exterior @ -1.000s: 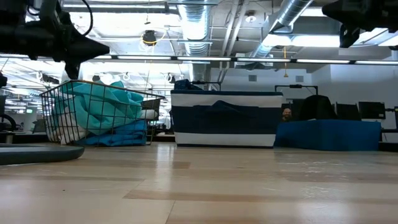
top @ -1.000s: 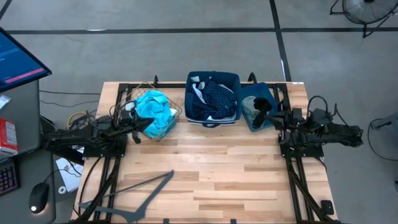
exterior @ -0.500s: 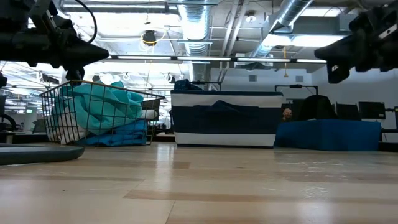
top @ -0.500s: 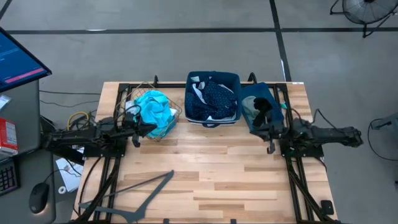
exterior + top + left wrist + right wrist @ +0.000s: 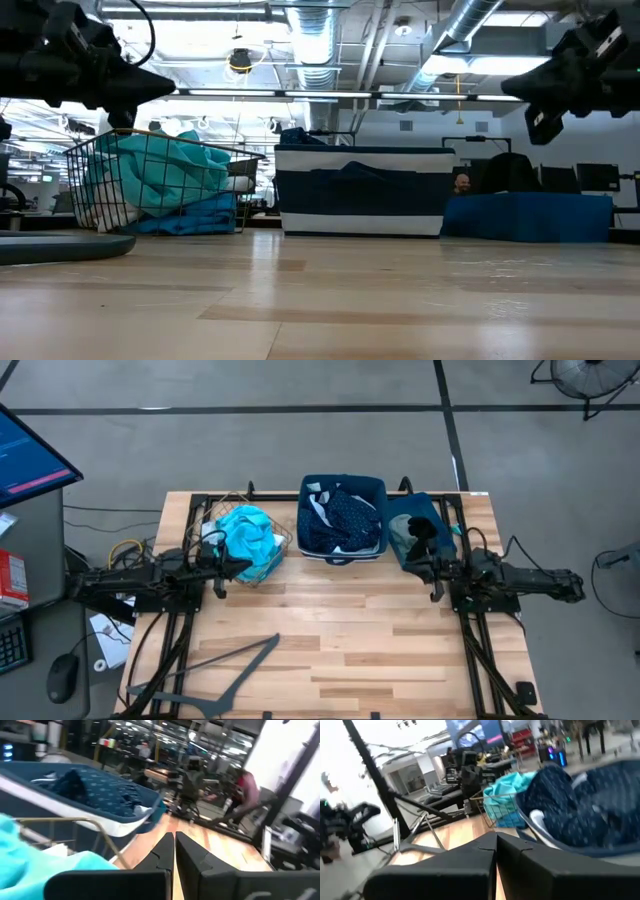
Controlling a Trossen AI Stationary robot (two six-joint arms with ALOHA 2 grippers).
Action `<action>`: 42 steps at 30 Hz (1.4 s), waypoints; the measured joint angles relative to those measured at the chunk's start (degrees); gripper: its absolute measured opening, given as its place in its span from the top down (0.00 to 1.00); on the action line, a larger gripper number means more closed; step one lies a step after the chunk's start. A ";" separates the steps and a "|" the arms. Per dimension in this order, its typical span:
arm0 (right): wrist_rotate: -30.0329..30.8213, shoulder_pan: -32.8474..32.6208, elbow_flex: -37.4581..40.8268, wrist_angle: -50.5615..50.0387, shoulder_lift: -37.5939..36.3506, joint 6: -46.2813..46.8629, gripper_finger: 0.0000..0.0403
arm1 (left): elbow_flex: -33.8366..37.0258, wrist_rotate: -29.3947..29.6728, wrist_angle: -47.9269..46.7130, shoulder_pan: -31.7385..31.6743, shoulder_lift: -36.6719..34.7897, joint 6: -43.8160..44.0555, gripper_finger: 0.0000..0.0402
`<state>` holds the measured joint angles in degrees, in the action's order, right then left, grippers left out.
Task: Pick & Place Cloths
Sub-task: Return to Home Position
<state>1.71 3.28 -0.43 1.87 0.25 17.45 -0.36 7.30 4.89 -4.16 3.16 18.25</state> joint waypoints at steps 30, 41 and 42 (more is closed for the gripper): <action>0.69 1.12 0.07 -0.79 0.00 5.09 0.97 | 0.00 2.57 0.81 0.00 0.00 4.52 1.00; 0.69 1.12 0.09 -0.79 0.00 5.09 0.97 | 0.00 2.55 0.81 0.00 0.00 4.53 1.00; 0.69 1.12 0.11 -0.79 0.00 5.09 0.97 | 0.00 2.55 0.82 0.00 0.00 4.53 1.00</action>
<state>2.39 4.40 -0.32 1.08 0.25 22.55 -0.36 9.85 5.72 -4.16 3.16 22.79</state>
